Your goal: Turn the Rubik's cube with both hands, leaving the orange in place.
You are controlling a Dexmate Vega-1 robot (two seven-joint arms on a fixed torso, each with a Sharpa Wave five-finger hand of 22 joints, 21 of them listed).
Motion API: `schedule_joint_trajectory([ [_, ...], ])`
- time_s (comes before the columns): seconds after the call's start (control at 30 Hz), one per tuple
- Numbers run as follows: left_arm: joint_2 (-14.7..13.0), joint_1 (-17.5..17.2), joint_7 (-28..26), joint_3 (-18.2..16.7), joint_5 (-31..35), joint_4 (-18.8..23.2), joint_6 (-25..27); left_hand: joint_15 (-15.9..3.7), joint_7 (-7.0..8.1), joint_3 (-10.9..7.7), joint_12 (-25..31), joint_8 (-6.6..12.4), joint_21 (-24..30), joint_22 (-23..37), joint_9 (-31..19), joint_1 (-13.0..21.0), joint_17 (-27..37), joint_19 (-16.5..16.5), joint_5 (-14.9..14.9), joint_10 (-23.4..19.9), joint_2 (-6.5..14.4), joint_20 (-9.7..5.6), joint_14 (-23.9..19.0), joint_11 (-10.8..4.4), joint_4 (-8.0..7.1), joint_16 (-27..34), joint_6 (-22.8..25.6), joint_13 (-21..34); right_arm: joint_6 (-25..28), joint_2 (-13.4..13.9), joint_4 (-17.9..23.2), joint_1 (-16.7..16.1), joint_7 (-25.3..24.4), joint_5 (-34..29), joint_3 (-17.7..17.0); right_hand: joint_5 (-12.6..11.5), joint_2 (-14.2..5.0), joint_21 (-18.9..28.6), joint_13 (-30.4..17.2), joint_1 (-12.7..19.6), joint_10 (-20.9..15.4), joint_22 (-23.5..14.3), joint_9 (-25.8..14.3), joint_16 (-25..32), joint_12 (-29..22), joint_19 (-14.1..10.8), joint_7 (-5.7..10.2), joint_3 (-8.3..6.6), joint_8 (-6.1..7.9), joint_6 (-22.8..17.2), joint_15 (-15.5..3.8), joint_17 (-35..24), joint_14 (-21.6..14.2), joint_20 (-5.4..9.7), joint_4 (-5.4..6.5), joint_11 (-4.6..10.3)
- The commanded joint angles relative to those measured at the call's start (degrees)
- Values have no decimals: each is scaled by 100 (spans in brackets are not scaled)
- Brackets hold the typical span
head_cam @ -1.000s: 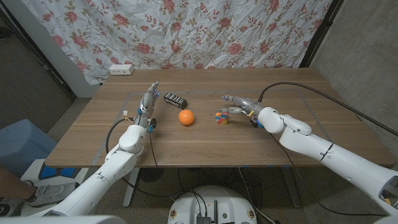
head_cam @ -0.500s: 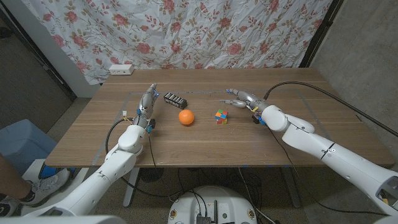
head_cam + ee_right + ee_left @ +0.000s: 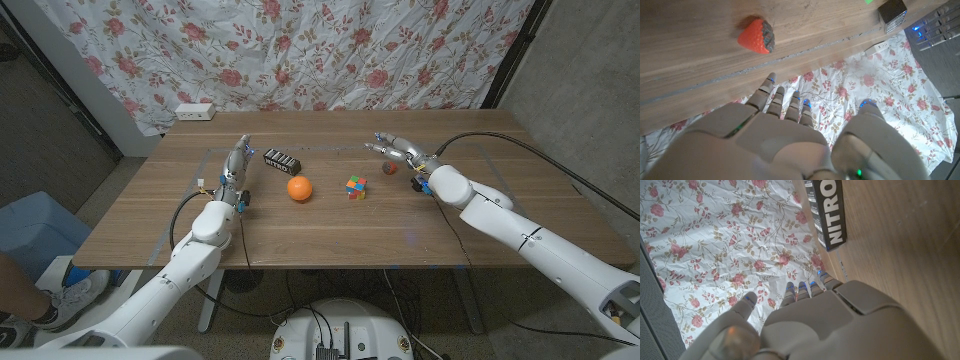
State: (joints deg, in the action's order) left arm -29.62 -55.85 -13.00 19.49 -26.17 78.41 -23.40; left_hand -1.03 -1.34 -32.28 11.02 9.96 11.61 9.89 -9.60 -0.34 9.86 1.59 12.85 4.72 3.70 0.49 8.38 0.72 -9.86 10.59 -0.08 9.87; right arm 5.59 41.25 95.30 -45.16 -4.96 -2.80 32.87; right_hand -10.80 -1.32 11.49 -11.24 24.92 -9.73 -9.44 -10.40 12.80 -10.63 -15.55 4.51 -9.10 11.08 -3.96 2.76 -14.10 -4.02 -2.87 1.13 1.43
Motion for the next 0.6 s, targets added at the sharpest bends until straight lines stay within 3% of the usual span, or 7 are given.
schedule_joint_trajectory([
  [0.03, 71, 65, -53, 7, -40, -70, 86, -31, -22, -41, 15, 29, -19, -2, -14, 54, 16, -39, 12, -39, 521, 2, -18, 20, 23, 8, 58, 6, -498, -172, -401, -130, -353, 693, -311, 9, 0, -33, 3, -148, -47, -13, 7, 46, -52, -39, -74, 10, 36, -95, 28, 7, -82, 20, 75, -14],
  [0.33, 212, 312, 83, 85, -97, -389, 37, 16, -12, -43, 19, 43, -16, -2, -16, 54, 15, -73, 12, -73, 519, -6, -68, 12, 24, 14, 103, 6, -725, -296, -567, -248, -439, 1249, -523, 2, -18, -62, 24, -327, -97, -12, 13, 44, -62, 5, -99, 66, 26, -136, -28, 31, -121, 15, 144, 6],
  [0.6, 308, 455, 159, 138, -124, -611, -39, 25, -9, -46, 14, 48, -24, -2, -17, 54, 15, -67, 13, -75, 524, -2, -75, 18, 22, 8, 126, 6, -1265, -610, -971, -372, -496, 1833, -691, -14, 4, -81, 39, -481, -159, -9, 19, 51, -74, 43, -128, 128, 23, -184, -72, 55, -183, 48, 195, 3],
])
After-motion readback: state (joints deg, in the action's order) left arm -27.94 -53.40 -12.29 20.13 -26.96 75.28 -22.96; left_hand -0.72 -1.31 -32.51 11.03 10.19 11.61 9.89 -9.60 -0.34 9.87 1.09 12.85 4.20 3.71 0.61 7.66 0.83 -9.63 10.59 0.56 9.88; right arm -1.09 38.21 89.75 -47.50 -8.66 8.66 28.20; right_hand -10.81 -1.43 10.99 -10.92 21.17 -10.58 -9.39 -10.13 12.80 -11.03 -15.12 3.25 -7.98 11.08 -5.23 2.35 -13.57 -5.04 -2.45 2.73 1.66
